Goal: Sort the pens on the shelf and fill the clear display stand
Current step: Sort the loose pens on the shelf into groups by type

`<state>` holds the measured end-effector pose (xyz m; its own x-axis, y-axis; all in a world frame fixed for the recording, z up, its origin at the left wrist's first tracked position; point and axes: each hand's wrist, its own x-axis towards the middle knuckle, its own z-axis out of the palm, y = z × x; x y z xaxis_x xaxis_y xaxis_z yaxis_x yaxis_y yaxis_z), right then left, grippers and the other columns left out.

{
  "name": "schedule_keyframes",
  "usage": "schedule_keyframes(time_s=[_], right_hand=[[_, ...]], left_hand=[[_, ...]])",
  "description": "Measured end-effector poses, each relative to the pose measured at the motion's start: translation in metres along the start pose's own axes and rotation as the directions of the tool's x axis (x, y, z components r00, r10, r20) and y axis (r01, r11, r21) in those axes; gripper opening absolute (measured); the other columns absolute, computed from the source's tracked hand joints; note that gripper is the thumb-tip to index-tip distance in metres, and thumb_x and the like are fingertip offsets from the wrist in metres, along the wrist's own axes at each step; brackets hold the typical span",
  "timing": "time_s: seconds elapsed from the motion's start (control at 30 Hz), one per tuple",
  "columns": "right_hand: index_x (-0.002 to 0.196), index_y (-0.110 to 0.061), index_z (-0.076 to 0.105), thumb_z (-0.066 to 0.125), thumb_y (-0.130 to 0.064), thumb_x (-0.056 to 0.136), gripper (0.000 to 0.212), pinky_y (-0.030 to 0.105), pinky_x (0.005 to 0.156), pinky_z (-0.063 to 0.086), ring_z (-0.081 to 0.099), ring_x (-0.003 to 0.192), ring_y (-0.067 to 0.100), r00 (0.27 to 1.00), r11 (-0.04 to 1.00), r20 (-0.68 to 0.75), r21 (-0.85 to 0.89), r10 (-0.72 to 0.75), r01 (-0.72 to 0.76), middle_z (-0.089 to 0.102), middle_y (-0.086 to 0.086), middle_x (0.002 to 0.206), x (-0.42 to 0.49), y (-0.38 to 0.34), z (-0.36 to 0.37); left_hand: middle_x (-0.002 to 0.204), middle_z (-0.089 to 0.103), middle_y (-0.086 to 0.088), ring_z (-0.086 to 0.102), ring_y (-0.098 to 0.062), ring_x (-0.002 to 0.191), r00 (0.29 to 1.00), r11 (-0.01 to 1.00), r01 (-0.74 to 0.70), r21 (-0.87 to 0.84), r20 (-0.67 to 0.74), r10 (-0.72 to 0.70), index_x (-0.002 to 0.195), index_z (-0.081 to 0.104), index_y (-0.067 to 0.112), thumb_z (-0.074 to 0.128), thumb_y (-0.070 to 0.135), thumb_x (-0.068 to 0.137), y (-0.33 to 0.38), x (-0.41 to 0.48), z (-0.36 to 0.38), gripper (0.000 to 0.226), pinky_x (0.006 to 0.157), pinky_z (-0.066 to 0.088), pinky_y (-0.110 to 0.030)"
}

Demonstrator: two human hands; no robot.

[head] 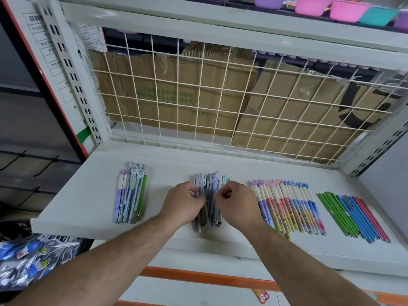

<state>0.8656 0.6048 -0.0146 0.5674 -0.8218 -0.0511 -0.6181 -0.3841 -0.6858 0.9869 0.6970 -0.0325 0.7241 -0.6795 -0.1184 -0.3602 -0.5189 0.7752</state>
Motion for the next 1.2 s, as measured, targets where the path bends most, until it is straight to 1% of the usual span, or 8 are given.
schedule_keyframes(time_s=[0.17,0.27,0.43,0.53,0.8,0.93,1.1,1.2], right_hand=[[0.095,-0.02,0.061,0.053,-0.032,0.094,0.015,0.029,0.067,0.045,0.062,0.091,0.023,0.977,0.9,0.036,-0.385,-0.21,0.207,0.061,-0.002,0.097,0.001,-0.01,0.012],[0.103,-0.019,0.061,0.05,-0.032,0.095,0.019,0.03,0.07,0.042,0.06,0.103,0.026,0.956,0.834,0.108,-0.47,-0.273,0.291,0.06,0.002,0.109,0.0,-0.022,0.021],[0.111,-0.021,0.06,0.05,-0.027,0.091,0.023,0.033,0.083,0.05,0.061,0.108,0.027,0.942,0.813,0.185,-0.476,-0.281,0.336,0.06,0.002,0.119,-0.001,-0.043,0.037],[0.123,-0.023,0.059,0.05,-0.034,0.095,0.031,0.034,0.086,0.052,0.062,0.112,0.024,0.936,0.818,0.204,-0.457,-0.286,0.349,0.058,0.0,0.127,-0.001,-0.051,0.046],[0.122,-0.025,0.06,0.051,-0.037,0.097,0.029,0.029,0.078,0.051,0.065,0.102,0.019,0.942,0.843,0.163,-0.42,-0.293,0.335,0.059,-0.005,0.123,-0.002,-0.057,0.058],[0.125,-0.027,0.06,0.052,-0.039,0.097,0.031,0.028,0.08,0.05,0.064,0.104,0.018,0.952,0.859,0.144,-0.409,-0.271,0.307,0.059,-0.007,0.126,-0.004,-0.055,0.056],[0.124,-0.027,0.061,0.052,-0.038,0.097,0.03,0.029,0.084,0.052,0.064,0.106,0.018,0.96,0.877,0.127,-0.391,-0.25,0.28,0.06,-0.008,0.124,-0.008,-0.051,0.051],[0.116,-0.027,0.063,0.052,-0.038,0.096,0.025,0.03,0.083,0.053,0.064,0.101,0.018,0.964,0.879,0.123,-0.396,-0.236,0.266,0.061,-0.007,0.118,-0.01,-0.048,0.048]], left_hand=[[0.102,0.064,0.007,0.061,-0.014,0.094,0.997,0.99,-0.031,0.14,-0.059,0.039,0.112,0.065,0.022,0.064,0.033,0.087,-0.014,-0.001,-0.019,0.027,0.078,0.046,-0.025],[0.11,0.062,0.004,0.06,-0.015,0.096,0.991,0.952,-0.045,0.302,-0.107,0.081,0.114,0.062,0.023,0.061,0.039,0.088,-0.025,0.0,-0.037,0.031,0.078,0.047,-0.027],[0.116,0.06,-0.003,0.061,-0.024,0.105,0.978,0.802,0.044,0.596,-0.19,0.087,0.114,0.057,0.017,0.052,0.042,0.091,-0.045,0.001,-0.075,0.035,0.08,0.047,-0.033],[0.116,0.06,-0.007,0.061,-0.025,0.105,0.977,0.722,0.08,0.687,-0.196,0.078,0.12,0.053,0.014,0.051,0.048,0.093,-0.058,0.003,-0.091,0.043,0.078,0.046,-0.032],[0.11,0.064,-0.005,0.062,-0.025,0.102,0.995,0.719,0.045,0.693,-0.098,0.032,0.117,0.055,0.014,0.058,0.053,0.091,-0.064,0.012,-0.091,0.047,0.073,0.041,-0.029],[0.127,0.06,-0.008,0.056,-0.026,0.121,0.996,0.719,0.057,0.692,-0.085,0.002,0.128,0.052,0.012,0.062,0.05,0.09,-0.065,0.021,-0.09,0.054,0.093,0.045,-0.033],[0.124,0.056,-0.009,0.055,-0.026,0.119,0.999,0.692,0.027,0.721,-0.046,0.009,0.127,0.051,0.013,0.064,0.049,0.088,-0.063,0.03,-0.085,0.055,0.095,0.044,-0.035],[0.107,0.063,-0.004,0.064,-0.024,0.105,0.999,0.676,0.019,0.737,-0.036,0.011,0.118,0.055,0.014,0.064,0.04,0.089,-0.061,0.031,-0.077,0.04,0.082,0.046,-0.031]])
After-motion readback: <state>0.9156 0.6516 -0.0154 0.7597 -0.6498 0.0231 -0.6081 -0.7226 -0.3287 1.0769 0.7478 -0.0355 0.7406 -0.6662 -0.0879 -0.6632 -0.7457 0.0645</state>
